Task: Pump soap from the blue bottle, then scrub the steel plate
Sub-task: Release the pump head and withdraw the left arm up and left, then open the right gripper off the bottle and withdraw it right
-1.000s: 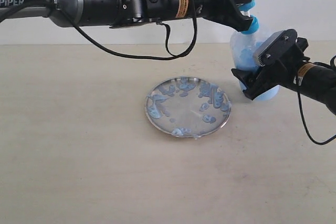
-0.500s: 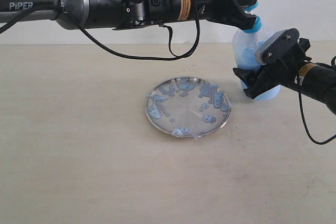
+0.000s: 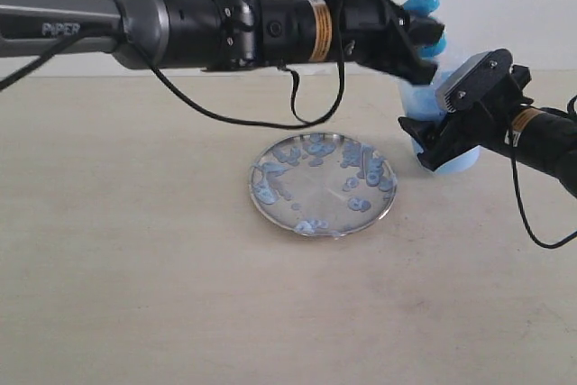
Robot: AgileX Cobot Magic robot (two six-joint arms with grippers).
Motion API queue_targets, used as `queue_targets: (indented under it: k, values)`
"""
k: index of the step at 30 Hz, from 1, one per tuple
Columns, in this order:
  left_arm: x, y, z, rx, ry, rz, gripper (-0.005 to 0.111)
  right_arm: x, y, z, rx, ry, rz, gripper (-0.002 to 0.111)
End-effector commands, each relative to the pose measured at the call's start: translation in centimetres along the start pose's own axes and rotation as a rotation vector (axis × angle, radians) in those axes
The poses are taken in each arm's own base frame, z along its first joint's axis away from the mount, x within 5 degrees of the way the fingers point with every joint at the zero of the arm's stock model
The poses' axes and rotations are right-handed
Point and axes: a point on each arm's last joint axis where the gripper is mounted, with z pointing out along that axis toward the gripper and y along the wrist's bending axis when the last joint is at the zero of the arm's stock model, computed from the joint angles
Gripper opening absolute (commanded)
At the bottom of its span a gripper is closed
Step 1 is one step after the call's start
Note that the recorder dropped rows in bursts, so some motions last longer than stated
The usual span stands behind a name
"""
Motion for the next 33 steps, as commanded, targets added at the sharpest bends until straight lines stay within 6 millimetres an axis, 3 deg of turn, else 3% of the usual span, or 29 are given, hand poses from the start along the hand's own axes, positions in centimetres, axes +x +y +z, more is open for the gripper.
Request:
queue_targets:
  k: [1,8,11,14,16,18,19,21,23,26,30,33]
  values:
    - [-2.7,0.2,-1.2,-0.059,-0.067,0.050,0.004,0.7,0.7,0.0,-0.044,0.040,0.011,0.001]
    - [-9.9,-0.6,-5.2,-0.084,-0.252,0.085,0.004,0.7,0.6,0.0,-0.024,0.044,0.104,0.001]
    - [-11.5,-1.4,-7.3,-0.077,-0.286,0.066,0.004,0.8,0.2,0.0,0.013,0.049,0.219,0.001]
    - [-9.7,-1.7,-9.8,-0.182,-0.198,0.040,0.004,0.6,-0.2,0.0,0.055,0.018,0.274,0.002]
    - [-8.5,-2.2,-12.2,-0.244,-0.196,0.029,0.004,0.3,-0.4,0.1,0.059,0.001,0.274,0.014]
    - [-7.5,-2.8,-15.8,-0.360,-0.262,-0.017,0.004,0.4,-0.4,0.1,0.059,0.004,0.281,0.050]
    - [-7.0,-3.0,-18.7,-0.474,-0.354,-0.075,0.004,0.5,-0.5,0.1,0.074,0.008,0.295,0.081]
    - [-5.6,-3.4,-23.4,-0.691,-0.456,-0.138,0.004,0.8,-0.9,0.1,0.141,0.013,0.354,0.105]
    - [-3.6,-4.7,-26.6,-0.770,-0.396,-0.114,0.004,0.8,-0.9,0.1,0.142,0.018,0.356,0.105]
    - [-1.6,-6.1,-28.5,-0.765,-0.316,-0.086,0.004,0.6,-1.0,0.1,0.139,0.015,0.349,0.105]
    - [-0.8,-7.1,-31.3,-0.824,-0.327,-0.093,0.004,-1.0,-1.6,-0.6,0.128,0.029,0.307,0.105]
    - [-0.5,-7.6,-34.1,-0.935,-0.322,-0.102,0.004,-3.7,-2.8,-2.1,0.134,0.076,0.297,0.105]
